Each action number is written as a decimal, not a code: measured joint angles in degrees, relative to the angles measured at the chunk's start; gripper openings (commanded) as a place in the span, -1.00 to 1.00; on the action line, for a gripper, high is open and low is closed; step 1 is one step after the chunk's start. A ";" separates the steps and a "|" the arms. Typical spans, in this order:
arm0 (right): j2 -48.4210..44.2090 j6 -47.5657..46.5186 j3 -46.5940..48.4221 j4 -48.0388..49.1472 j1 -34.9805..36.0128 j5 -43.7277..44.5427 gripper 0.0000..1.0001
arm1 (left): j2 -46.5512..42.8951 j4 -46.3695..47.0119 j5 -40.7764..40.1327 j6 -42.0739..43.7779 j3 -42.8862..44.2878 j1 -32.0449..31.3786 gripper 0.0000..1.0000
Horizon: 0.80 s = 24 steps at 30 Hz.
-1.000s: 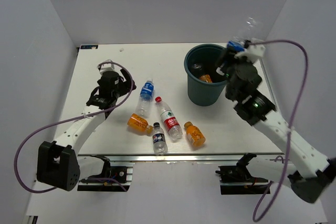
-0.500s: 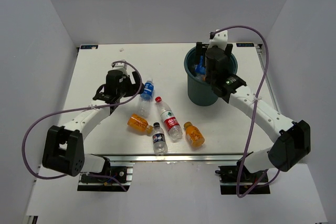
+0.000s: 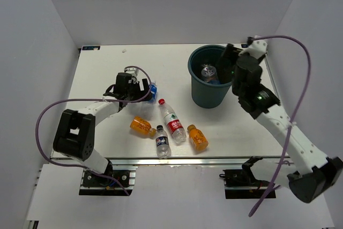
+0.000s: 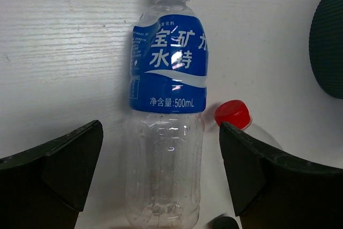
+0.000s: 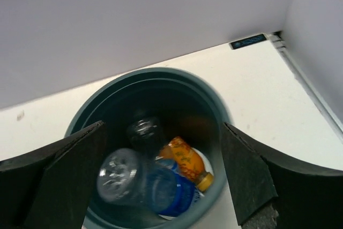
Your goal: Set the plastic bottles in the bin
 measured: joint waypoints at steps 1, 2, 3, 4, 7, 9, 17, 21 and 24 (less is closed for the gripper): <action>-1.84 0.96 -0.68 -0.74 -0.98 0.02 0.79 | 0.61 0.02 0.26 0.13 0.26 -0.09 0.96; -3.67 2.27 -1.51 -1.55 -2.38 0.04 0.79 | 1.20 0.00 0.44 0.24 0.57 -0.17 0.96; -5.27 3.43 -2.27 -2.71 -3.98 0.00 0.79 | 1.95 0.00 0.66 0.33 1.01 -0.31 0.96; -6.62 4.55 -3.13 -3.65 -5.38 -0.13 0.79 | 2.49 0.00 0.83 0.37 1.36 -0.42 0.96; -11.15 8.63 -8.28 -6.51 -9.07 -0.37 0.79 | 4.07 -0.20 0.92 0.59 2.38 -0.92 0.96; -13.92 11.04 -12.22 -8.20 -10.43 -0.76 0.79 | 5.07 -0.70 0.76 0.74 3.15 -1.29 0.96; -22.08 17.00 -22.73 -14.23 -14.21 -1.73 0.79 | 7.48 -2.49 -1.31 0.72 4.26 -2.78 0.67; -22.21 17.49 -24.30 -15.30 -14.75 -2.05 0.79 | 9.11 -3.17 -1.77 0.24 5.49 -3.04 0.29; -21.86 17.84 -25.18 -16.41 -15.65 -2.36 0.79 | 10.32 -3.48 -2.97 -0.35 7.28 -3.15 0.05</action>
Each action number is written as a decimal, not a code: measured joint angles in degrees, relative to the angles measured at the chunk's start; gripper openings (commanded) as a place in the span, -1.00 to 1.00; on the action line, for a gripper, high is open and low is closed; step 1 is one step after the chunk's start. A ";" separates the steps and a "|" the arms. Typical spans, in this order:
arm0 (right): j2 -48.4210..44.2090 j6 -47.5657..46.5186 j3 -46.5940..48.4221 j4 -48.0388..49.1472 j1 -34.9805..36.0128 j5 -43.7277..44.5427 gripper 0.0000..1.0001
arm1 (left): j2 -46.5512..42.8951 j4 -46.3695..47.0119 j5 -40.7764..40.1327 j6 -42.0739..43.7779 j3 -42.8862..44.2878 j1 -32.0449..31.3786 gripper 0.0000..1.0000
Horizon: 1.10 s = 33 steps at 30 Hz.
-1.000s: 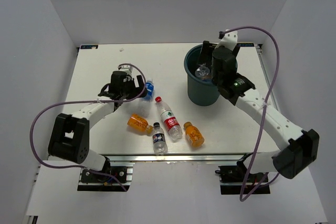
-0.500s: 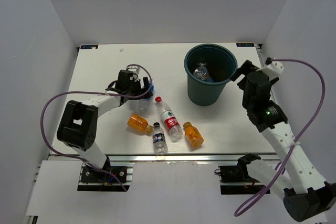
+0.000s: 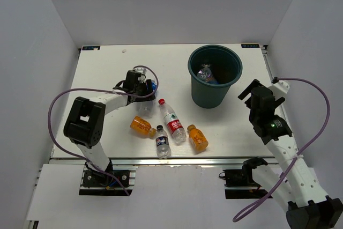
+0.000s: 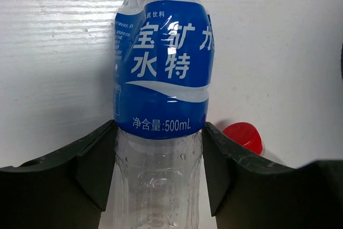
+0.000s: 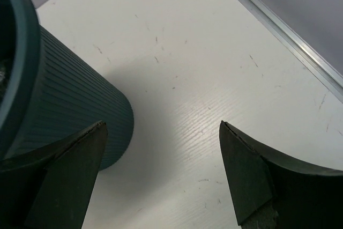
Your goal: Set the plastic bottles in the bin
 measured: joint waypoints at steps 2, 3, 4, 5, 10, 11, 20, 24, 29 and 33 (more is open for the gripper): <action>0.09 0.24 -0.85 -0.11 -0.61 -0.35 0.79 | 0.61 -0.98 -0.90 -0.55 1.20 -0.02 -0.10; 0.02 0.42 -1.53 -0.13 -0.92 -0.61 0.79 | 0.83 -1.64 -1.88 -0.87 1.86 -0.02 -0.14; -0.02 0.48 -2.05 -0.22 -1.09 -0.81 0.79 | 0.96 -2.75 -3.02 -1.07 2.80 -0.02 -0.22; -0.09 0.55 -2.67 -0.33 -1.29 -1.22 0.79 | 1.07 -3.96 -4.42 -1.33 3.93 -0.02 -0.25; -0.55 0.74 -4.50 -1.18 -1.70 -2.73 0.79 | 1.11 -10.21 -10.56 -2.01 13.27 -0.02 -0.36; -0.90 0.85 -4.79 -1.18 -1.79 -2.89 0.79 | 1.11 -11.04 -11.13 -1.99 15.98 -0.02 -0.36; -8.57 2.27 -7.78 -1.66 -2.29 -1.90 0.79 | 0.98 -7.06 1.64 -0.33 43.34 -4.00 -0.29; -12.48 3.04 -8.55 -2.49 -2.32 -0.26 0.79 | 1.14 0.98 5.90 -0.94 48.09 -11.28 -0.23; -17.46 3.93 -10.45 -2.89 -2.36 1.05 0.79 | 7.48 10.67 13.90 -6.60 54.42 -16.46 -0.25; -18.88 4.11 -11.50 -2.78 -2.36 1.01 0.79 | 16.37 15.28 15.67 -9.53 59.43 -18.67 -0.27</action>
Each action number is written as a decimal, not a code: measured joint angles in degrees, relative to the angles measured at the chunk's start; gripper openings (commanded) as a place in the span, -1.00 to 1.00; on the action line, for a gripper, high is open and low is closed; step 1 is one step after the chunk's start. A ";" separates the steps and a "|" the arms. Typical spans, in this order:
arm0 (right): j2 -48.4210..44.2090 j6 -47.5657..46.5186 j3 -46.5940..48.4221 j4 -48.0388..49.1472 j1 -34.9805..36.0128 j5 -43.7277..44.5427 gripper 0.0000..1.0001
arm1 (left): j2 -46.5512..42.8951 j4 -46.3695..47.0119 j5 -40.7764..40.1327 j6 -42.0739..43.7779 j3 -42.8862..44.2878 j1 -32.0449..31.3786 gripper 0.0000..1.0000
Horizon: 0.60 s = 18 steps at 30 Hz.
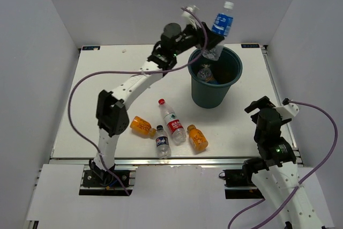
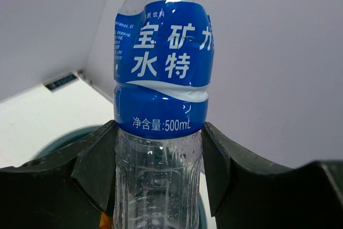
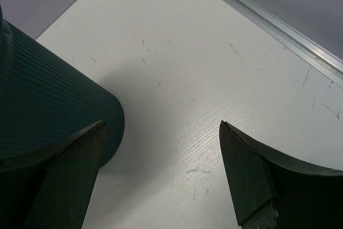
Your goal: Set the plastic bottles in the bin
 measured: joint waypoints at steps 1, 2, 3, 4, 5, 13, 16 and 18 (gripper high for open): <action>0.02 -0.07 -0.33 0.11 0.00 -0.17 0.79 | 2.27 0.26 -0.07 -0.28 0.98 -0.76 -0.27; 0.09 -0.24 -0.74 0.35 0.00 -0.35 0.79 | 4.44 0.28 -0.13 -0.33 1.64 -1.62 -0.27; 0.13 -0.35 -1.31 0.61 0.00 -0.70 0.79 | 6.27 0.26 -0.42 -0.35 1.81 -2.49 -0.27; 0.24 -0.52 -1.99 0.94 0.00 -1.16 0.79 | 7.91 0.17 -0.70 -0.35 1.81 -3.37 -0.27; 0.39 -0.70 -2.56 1.33 0.00 -1.60 0.79 | 9.40 0.28 -1.05 -0.31 1.68 -4.13 -0.27; 1.20 -2.05 -3.91 3.04 0.00 -3.15 0.79 | 11.08 3.26 -5.40 2.14 -2.43 -6.95 0.09; 1.20 -2.19 -3.91 3.39 0.00 -3.30 0.79 | 9.88 5.95 -6.86 3.76 -6.45 -6.99 0.59; 1.20 -2.23 -3.91 3.41 0.00 -3.39 0.79 | 9.27 6.47 -7.93 4.90 -8.39 -7.04 0.80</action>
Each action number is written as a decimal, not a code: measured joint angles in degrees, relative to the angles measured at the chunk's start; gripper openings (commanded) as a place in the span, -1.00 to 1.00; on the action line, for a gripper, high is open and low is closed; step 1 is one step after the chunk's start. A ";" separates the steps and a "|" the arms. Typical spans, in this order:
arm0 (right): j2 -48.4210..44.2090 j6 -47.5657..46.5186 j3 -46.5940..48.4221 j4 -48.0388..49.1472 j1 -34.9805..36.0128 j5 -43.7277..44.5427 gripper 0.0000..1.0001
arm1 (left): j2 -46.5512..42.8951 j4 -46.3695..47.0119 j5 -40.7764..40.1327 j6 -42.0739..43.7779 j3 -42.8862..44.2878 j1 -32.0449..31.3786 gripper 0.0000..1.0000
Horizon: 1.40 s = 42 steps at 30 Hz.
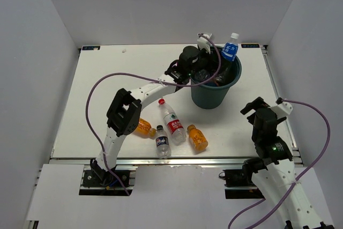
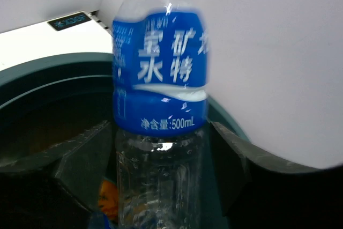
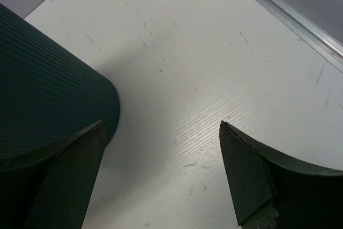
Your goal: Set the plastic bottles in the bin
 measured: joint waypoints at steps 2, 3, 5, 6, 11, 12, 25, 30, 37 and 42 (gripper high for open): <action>0.00 -0.37 0.00 0.04 0.00 -0.28 0.79 | -0.09 0.04 -0.61 1.25 -0.55 -0.02 0.96; 0.00 -0.72 0.00 0.11 0.00 -0.61 0.79 | -0.11 -0.04 -0.70 1.68 -0.61 -0.07 0.96; 0.00 -2.12 0.00 0.87 0.00 -1.97 0.79 | -0.28 -0.04 -1.11 2.38 -0.61 -0.22 0.96; 0.00 -2.97 -0.02 1.53 -0.02 -3.26 0.79 | -0.42 -0.33 -1.53 2.82 -0.52 -0.33 0.96; -0.07 -7.13 -0.02 5.03 -0.04 -11.82 0.79 | 0.17 -7.50 -2.89 4.72 9.11 -0.52 0.96; -0.11 -7.61 -0.02 5.53 -0.04 -13.18 0.79 | 0.24 -8.57 -3.13 4.98 12.07 -0.52 0.96; -0.22 -11.93 0.02 8.76 1.11 -44.78 0.79 | -19.61 -18.84 -22.49 10.51 4.87 0.33 0.96; 0.50 -11.78 0.02 8.44 5.68 -49.96 0.79 | -37.38 -21.84 -28.04 4.57 -20.02 9.97 0.96; 10.51 -10.43 0.04 7.61 27.47 -39.08 0.79 | -54.49 -29.97 -39.98 -7.06 -46.51 18.78 0.96; 23.21 -7.78 1.66 4.92 41.70 -25.99 0.79 | -62.45 -39.04 -42.75 -17.05 -56.76 17.88 0.96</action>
